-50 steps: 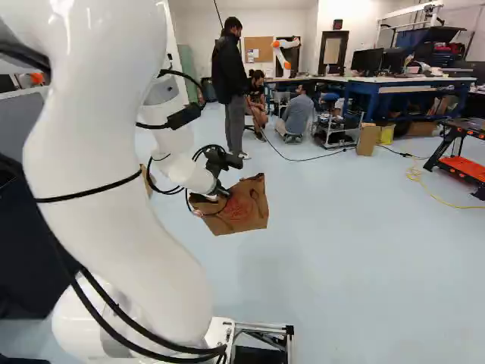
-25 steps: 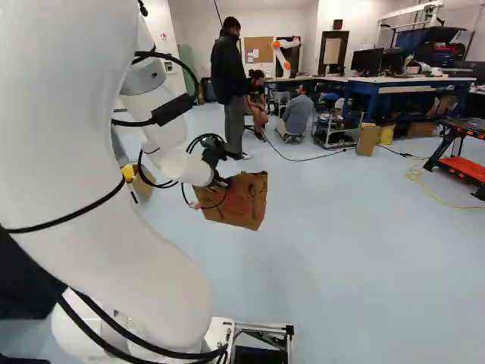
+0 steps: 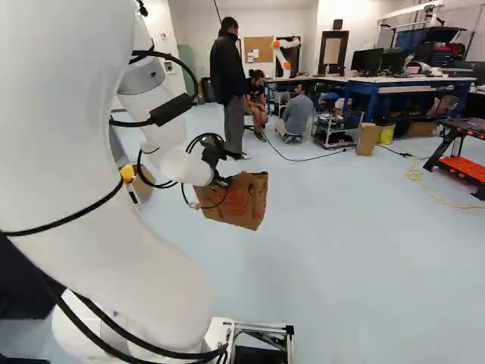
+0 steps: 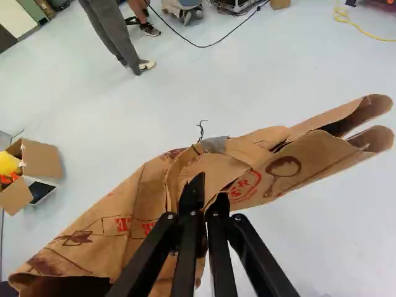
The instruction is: Pick up the grocery bag from the ground
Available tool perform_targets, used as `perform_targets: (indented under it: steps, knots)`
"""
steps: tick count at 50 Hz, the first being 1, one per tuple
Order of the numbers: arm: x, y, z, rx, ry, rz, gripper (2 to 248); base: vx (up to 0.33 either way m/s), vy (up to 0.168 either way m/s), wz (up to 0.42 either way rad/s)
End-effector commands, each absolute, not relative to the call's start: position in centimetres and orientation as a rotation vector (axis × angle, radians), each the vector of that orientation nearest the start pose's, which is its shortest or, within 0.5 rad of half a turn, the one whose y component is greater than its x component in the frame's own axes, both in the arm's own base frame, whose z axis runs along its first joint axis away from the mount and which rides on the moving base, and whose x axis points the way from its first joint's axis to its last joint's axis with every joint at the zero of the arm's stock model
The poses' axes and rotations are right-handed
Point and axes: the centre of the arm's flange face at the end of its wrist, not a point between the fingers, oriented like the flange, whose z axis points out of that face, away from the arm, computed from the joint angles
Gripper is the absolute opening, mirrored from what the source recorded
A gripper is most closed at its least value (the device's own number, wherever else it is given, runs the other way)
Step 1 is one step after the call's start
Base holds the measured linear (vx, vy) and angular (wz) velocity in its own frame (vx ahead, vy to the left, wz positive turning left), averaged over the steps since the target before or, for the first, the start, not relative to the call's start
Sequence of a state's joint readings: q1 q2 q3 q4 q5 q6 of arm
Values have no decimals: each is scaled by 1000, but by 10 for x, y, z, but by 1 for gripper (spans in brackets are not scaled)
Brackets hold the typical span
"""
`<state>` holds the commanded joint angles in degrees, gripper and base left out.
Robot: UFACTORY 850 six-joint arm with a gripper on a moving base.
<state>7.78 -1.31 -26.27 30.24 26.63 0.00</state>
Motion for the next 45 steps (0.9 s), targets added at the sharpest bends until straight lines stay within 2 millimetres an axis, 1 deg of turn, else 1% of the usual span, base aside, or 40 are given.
perform_targets:
  steps: [23, 45]
  knots:
    - [374, 24, 374, -2734, 545, -1379, 22, 0, 0, 0]
    - [348, 13, 374, -2713, 403, -1515, 22, 0, 0, 0]
